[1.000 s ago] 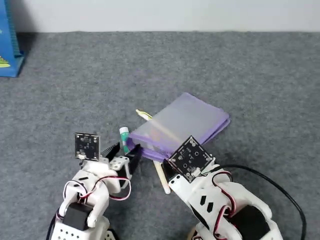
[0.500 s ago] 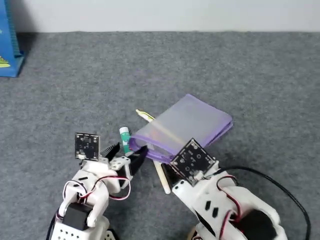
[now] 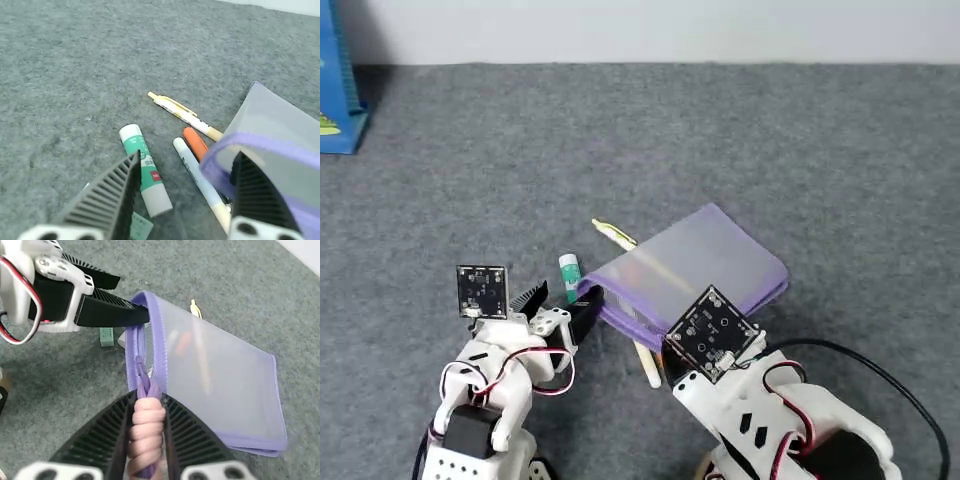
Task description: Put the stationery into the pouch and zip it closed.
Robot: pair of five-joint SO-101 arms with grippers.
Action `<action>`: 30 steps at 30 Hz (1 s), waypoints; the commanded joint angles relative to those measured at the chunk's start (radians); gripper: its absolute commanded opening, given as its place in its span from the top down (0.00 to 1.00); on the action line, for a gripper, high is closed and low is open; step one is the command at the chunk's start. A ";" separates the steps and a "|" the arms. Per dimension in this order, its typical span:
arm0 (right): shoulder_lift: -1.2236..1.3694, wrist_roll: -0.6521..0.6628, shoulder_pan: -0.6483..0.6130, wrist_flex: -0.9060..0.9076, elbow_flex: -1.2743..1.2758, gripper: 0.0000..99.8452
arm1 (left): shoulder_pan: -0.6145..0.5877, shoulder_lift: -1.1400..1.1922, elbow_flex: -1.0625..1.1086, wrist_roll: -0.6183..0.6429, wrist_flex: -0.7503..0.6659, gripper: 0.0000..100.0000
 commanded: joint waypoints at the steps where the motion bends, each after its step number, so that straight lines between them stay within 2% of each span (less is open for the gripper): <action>1: 0.007 0.000 -0.008 0.005 -0.063 0.99 | 0.003 -0.015 -0.064 0.011 0.005 0.71; 5: -0.028 0.000 -0.036 0.035 -0.066 0.99 | 0.012 -0.015 -0.064 0.008 0.000 0.71; 9: -0.102 -0.003 -0.137 0.090 -0.066 0.99 | 0.095 -0.015 -0.064 0.006 0.000 0.71; 13: -0.131 -0.006 -0.150 0.119 -0.064 0.99 | 0.149 -0.015 -0.064 0.006 0.002 0.72; 16: -0.134 -0.002 -0.150 0.124 -0.064 0.99 | 0.149 -0.015 -0.064 0.006 0.000 0.81; 19: -0.134 -0.002 -0.150 0.114 -0.064 0.99 | 0.149 -0.015 -0.064 0.006 0.002 0.98; 24: -0.134 -0.005 -0.148 0.116 -0.064 0.99 | 0.127 -0.015 -0.073 0.012 0.005 0.99; 26: -0.134 -0.006 -0.140 0.125 -0.064 0.96 | 0.080 -0.015 -0.099 0.014 0.005 0.99; 30: -0.134 -0.008 -0.010 0.124 -0.064 0.78 | -0.037 -0.015 -0.179 0.063 0.006 0.99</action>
